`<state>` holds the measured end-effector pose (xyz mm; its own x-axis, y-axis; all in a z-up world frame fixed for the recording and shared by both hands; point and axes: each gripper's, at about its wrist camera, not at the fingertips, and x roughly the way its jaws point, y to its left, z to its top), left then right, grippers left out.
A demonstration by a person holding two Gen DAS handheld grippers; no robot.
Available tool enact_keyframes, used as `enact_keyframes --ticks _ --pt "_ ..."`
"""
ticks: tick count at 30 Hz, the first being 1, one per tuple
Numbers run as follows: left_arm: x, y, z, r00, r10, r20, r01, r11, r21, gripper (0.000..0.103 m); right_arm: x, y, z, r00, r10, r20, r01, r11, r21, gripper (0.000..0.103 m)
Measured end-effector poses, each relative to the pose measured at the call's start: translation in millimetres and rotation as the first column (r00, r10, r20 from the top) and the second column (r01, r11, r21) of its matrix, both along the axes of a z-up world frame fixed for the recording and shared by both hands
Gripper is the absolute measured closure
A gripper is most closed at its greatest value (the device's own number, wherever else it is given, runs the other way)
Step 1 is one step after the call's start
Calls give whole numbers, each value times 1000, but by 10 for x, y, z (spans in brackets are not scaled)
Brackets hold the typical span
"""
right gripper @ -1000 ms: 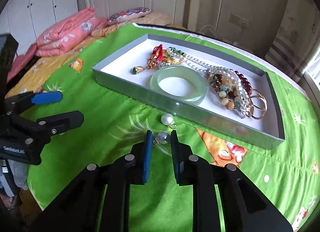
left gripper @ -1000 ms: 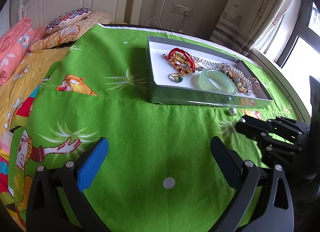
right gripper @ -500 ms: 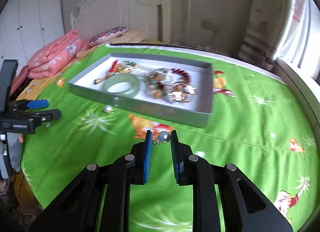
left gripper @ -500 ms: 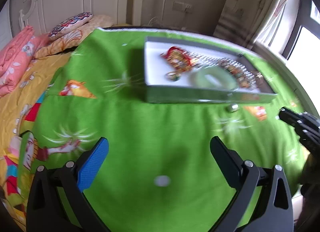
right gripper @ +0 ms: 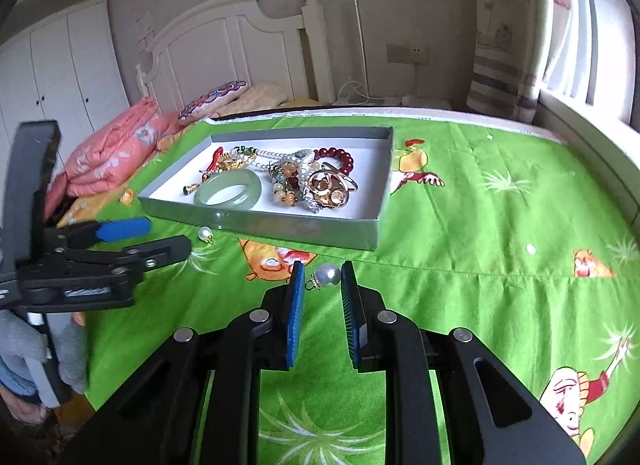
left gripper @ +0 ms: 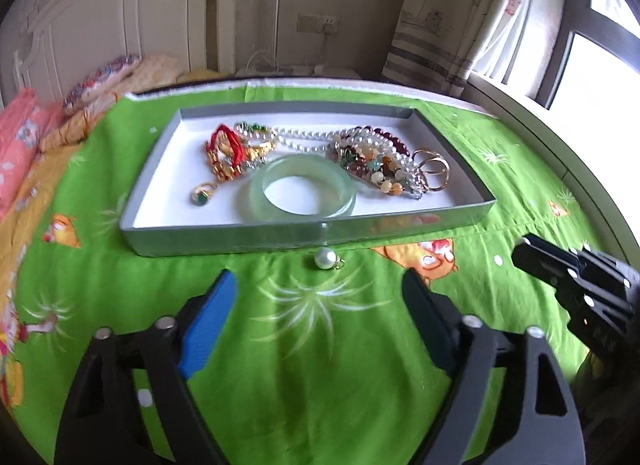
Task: Organize jewelry
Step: 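Grasp the other pearl earring with left tool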
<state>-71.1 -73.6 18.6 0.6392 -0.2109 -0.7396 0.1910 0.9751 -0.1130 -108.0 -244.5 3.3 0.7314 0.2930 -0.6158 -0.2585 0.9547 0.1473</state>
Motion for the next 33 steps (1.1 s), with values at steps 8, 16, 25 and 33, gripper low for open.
enact_keyframes --ticks 8,16,25,33 --pt "204 -123 -134 999 24 -46 -23 999 28 54 8 -73 -10 1000 4 1 -4 998 56 84" --pt "227 -292 -158 1000 8 -29 -5 993 116 68 -11 -71 1 1000 13 7 -13 998 69 84" --pt "192 -335 -160 999 -28 -16 30 990 141 88 -12 -71 2 1000 12 7 -12 998 67 84" --pt "185 -312 -163 999 -31 -16 33 991 130 88 -14 -70 4 1000 11 7 -12 998 67 84"
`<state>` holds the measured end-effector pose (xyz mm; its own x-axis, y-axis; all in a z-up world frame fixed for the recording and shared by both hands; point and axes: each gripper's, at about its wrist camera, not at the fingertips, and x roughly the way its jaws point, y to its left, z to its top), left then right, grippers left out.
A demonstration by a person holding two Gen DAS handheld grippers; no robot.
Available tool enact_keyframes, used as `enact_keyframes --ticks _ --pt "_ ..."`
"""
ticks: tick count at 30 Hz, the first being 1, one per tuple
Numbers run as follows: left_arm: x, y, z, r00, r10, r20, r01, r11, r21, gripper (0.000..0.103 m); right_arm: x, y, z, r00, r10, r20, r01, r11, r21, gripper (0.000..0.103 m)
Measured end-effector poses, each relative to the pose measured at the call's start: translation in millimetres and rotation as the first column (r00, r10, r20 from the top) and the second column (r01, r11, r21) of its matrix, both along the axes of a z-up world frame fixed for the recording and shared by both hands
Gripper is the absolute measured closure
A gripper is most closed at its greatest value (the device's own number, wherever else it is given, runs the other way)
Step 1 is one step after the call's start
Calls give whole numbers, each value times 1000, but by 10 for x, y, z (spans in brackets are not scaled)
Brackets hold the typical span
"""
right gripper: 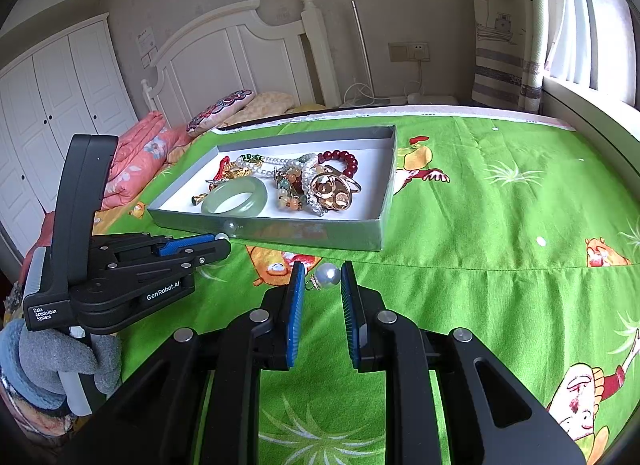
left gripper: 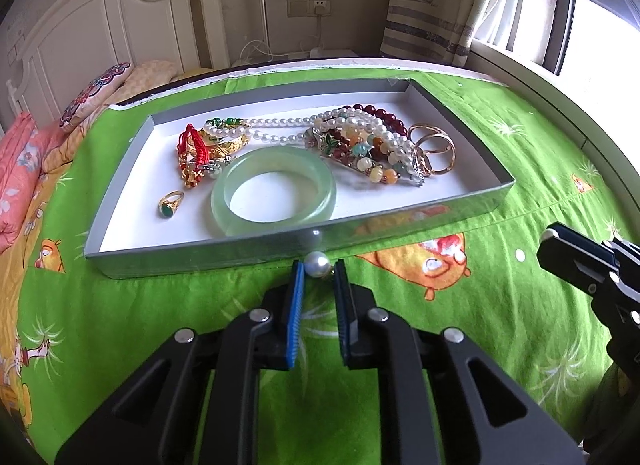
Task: Organize jewelry
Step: 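Grasp the other pearl earring with left tool, then lower both pearl earrings into the box with both tools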
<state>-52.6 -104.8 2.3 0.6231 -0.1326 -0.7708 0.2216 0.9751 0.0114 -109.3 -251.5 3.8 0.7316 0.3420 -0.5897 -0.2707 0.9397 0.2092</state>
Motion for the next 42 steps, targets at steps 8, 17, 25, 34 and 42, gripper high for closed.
enact_keyframes --ticks 8,17,25,34,42 --pt "-27 22 10 1000 8 0 -8 1000 -11 88 2 4 -2 1000 -1 0 1 1000 -2 84" --pt "-169 196 91 999 41 35 -40 998 -45 88 4 23 5 1000 -8 2 8 1000 -19 84" --pt "-299 474 394 989 88 121 -77 993 -94 88 -5 73 56 1000 -17 16 17 999 -43 84" --pt "-226 656 540 979 118 166 -103 990 -95 88 176 392 225 998 38 50 -33 995 -95 84" --pt "147 718 452 980 137 143 -127 989 -80 88 616 906 348 990 113 79 -100 983 -157 84"
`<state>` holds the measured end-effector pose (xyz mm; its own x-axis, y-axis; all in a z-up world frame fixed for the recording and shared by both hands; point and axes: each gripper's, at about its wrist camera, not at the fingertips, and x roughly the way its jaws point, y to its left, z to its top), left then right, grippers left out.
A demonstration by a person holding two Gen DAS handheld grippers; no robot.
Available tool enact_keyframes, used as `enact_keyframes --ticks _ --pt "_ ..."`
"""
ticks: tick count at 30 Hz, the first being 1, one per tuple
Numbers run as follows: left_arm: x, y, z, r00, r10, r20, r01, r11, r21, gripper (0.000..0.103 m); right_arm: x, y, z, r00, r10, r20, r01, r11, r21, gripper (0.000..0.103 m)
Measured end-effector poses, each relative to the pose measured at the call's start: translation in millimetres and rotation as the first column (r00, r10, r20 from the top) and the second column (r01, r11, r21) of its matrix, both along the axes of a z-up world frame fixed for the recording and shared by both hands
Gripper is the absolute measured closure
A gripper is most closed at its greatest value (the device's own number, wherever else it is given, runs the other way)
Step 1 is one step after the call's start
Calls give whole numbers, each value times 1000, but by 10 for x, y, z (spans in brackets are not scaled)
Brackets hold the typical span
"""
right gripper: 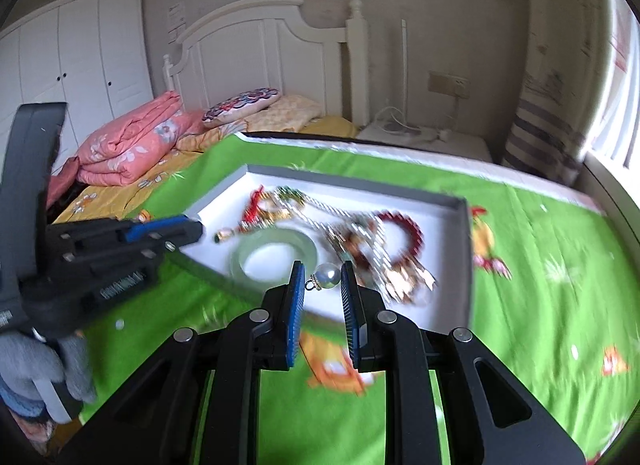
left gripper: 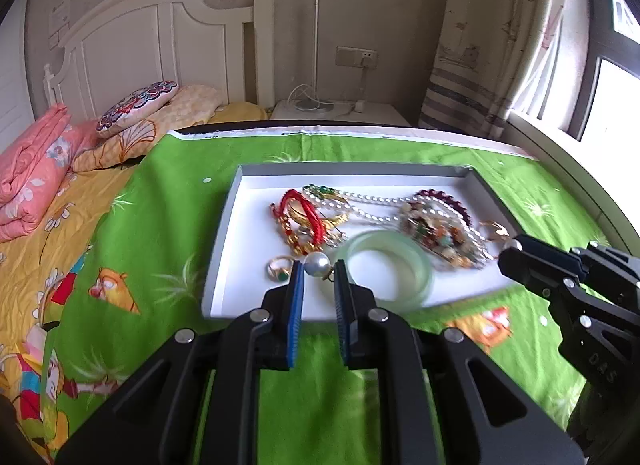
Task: Organize jewelry
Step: 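Lower both pearl earrings into the box with both tools, then open both tools and release the earrings in the box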
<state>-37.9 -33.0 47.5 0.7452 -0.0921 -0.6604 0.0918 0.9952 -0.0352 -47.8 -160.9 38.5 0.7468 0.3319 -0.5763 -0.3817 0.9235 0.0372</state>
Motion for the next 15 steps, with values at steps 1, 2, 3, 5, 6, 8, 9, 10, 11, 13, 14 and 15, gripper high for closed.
enact_keyframes --ticks 1,2,3,5,6,8,9,10,11,13,14,15 --pt "49 13 -13 1000 6 -2 -6 1000 1 88 42 44 6 1000 5 1 -5 1000 -7 84" --pt "93 20 -26 1000 10 -4 -10 1000 2 88 90 94 6 1000 11 0 -11 1000 -15 84" --pt "115 29 -36 1000 12 -4 -12 1000 2 88 132 135 0 1000 16 -3 -17 1000 -21 84" --pt "159 43 -59 1000 18 -3 -18 1000 0 88 199 192 -20 1000 28 -4 -28 999 -20 83" --pt "170 52 -66 1000 26 3 -26 1000 0 88 229 202 -27 1000 25 -8 -25 1000 -18 81" --pt "178 56 -81 999 37 13 -37 999 11 77 270 189 -40 1000 17 -16 -17 1000 -4 71" --pt "179 56 -83 999 42 21 -43 999 16 62 273 178 -45 1000 17 -17 -17 1000 9 68" --pt "171 61 -80 998 48 32 -49 999 19 46 267 167 -51 1000 16 -15 -16 1000 19 59" --pt "160 65 -73 997 57 47 -58 998 23 40 257 170 -59 1000 12 -13 -12 1000 22 50" --pt "132 75 -51 993 81 84 -85 996 36 26 239 150 -73 1000 3 -11 -3 1000 31 48" --pt "124 86 -40 992 84 95 -87 996 33 23 228 133 -85 1000 -4 -12 4 999 35 47" --pt "102 105 -23 990 86 112 -89 996 22 17 208 115 -92 1000 -15 -9 16 999 37 45"
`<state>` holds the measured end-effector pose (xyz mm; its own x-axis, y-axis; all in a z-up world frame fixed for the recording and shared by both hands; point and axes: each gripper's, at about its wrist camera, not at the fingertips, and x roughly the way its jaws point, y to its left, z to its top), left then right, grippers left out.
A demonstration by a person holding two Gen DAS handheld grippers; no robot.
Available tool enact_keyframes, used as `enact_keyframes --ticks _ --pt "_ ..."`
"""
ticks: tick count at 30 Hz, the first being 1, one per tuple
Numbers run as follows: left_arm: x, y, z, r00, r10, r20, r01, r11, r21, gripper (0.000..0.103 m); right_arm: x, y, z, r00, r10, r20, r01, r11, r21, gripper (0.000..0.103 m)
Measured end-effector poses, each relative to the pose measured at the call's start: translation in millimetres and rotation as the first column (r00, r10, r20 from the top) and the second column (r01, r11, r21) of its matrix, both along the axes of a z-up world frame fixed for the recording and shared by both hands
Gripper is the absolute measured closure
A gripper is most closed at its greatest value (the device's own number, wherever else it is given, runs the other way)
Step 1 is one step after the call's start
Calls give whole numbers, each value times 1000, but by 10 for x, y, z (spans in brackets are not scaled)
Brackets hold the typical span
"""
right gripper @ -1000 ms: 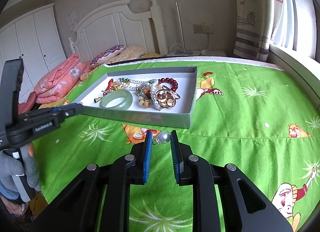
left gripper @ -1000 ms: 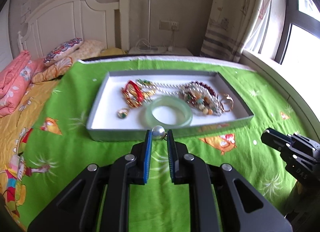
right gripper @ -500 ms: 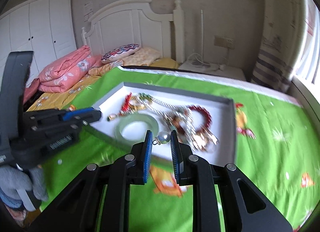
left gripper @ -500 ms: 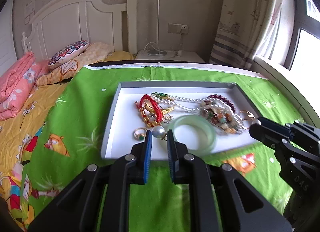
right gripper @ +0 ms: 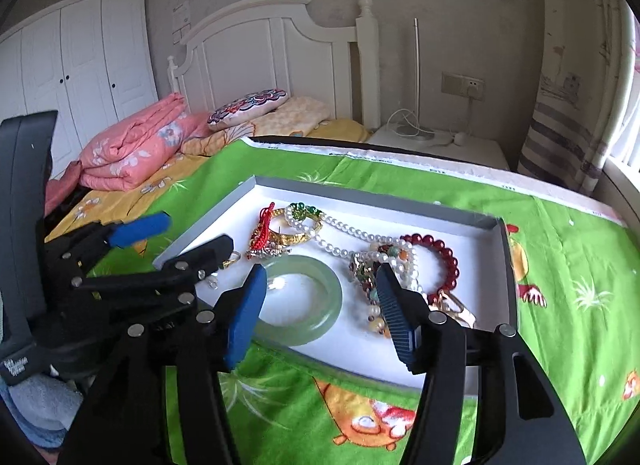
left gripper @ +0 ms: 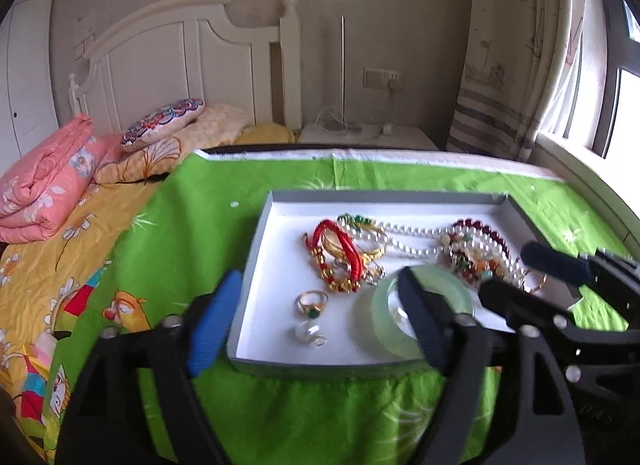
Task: Organize jewelry
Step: 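Open both tools and release the earrings in the box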
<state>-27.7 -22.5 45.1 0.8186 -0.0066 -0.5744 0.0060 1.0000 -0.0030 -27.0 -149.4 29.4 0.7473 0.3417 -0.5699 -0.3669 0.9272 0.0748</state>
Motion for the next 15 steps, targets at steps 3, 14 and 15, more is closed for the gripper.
enact_keyframes --ticks 3,14,15 --pt "-64 20 52 999 12 52 -12 1000 -1 4 -78 -58 16 999 -36 26 35 999 11 33" --pt "-262 -135 56 995 7 95 -17 995 99 2 -293 -190 -25 974 -214 75 219 974 -56 17" --pt "-277 -137 56 996 4 92 -13 995 99 2 -295 -209 -39 973 -223 59 226 973 -55 17"
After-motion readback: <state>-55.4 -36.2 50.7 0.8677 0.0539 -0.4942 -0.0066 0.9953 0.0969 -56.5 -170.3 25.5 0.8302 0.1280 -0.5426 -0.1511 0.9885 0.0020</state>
